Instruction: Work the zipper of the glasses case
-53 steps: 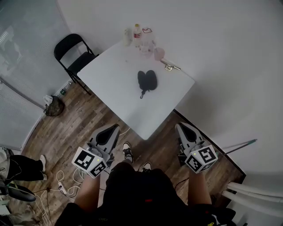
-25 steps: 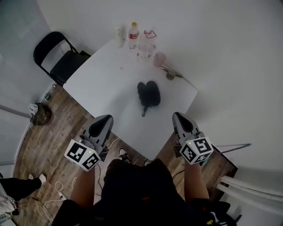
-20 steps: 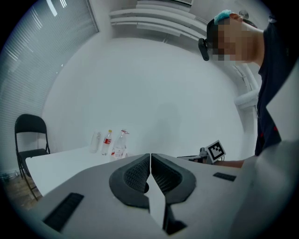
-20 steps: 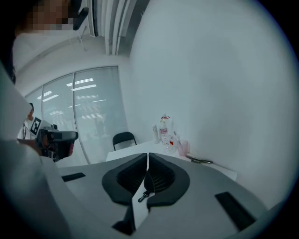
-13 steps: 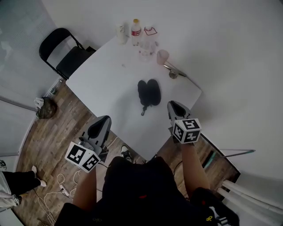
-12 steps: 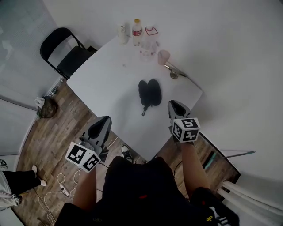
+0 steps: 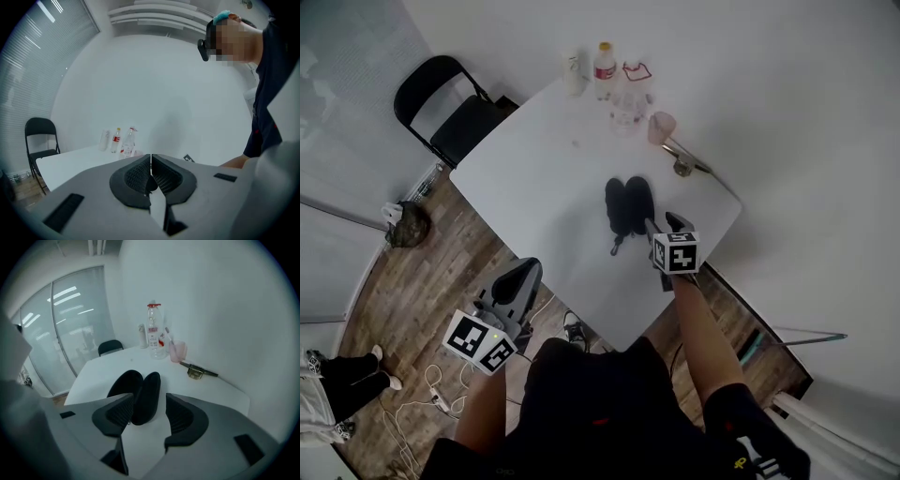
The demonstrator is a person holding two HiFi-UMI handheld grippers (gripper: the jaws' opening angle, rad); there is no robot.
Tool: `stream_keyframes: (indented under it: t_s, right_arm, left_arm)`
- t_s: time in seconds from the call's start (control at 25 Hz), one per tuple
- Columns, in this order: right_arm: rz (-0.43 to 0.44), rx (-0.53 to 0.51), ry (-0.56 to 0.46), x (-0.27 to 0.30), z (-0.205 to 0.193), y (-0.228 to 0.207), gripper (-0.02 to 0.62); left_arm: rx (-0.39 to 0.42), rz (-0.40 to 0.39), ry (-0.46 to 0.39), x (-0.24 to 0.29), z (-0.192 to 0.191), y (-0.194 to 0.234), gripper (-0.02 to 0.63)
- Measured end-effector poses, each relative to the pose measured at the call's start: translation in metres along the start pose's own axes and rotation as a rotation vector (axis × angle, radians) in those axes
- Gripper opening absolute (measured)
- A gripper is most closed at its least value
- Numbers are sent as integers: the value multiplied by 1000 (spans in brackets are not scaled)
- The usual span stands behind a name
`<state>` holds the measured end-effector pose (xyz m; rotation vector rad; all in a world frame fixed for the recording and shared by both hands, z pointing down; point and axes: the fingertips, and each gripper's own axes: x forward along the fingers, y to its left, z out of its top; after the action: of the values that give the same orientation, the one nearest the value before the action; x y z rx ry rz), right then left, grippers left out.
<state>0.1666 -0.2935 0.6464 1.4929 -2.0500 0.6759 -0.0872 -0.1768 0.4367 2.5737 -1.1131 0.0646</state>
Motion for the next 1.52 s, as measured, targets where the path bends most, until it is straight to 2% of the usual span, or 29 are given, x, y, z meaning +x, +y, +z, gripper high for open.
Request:
stream_keyframes:
  t_s: [0.28,0.44,0.48,0.56,0.68,0.8,1.04,1.36,1.52]
  right_arm:
    - [-43,19,133,49,-33,-11,213]
    - [-45,68,151,53,-38,-11,212]
    - [-53,75,148,52,-38,-11,198]
    - [-76,81,144,51,-40,-13,113]
    - [-104,111,139,47,-39,-19,61]
    - [-106,129,130,42,-36,-23,46]
    - [-52,233,44,9,-24,-20,41]
    - [90,297,-112,-66,27,-2,41]
    - [159,273,-203,-111,65,15,41]
  left_arm:
    - [-15,0,10,0,-4,9,26]
    - [-21,9,13,0,-7,13,26]
    - [-22,8,14,0,-8,13,26]
    - [-21,5,16,1,-8,13,26]
    - [-19,3,8,1,-5,11,26]
    - [-13,7,0,3,-2,10,26]
    - [-19,-31,-31,6,5,-2,26]
    - [-90,-153,-89,20,16,-24,32]
    - [-35,-204,-61,23,14,-39,128]
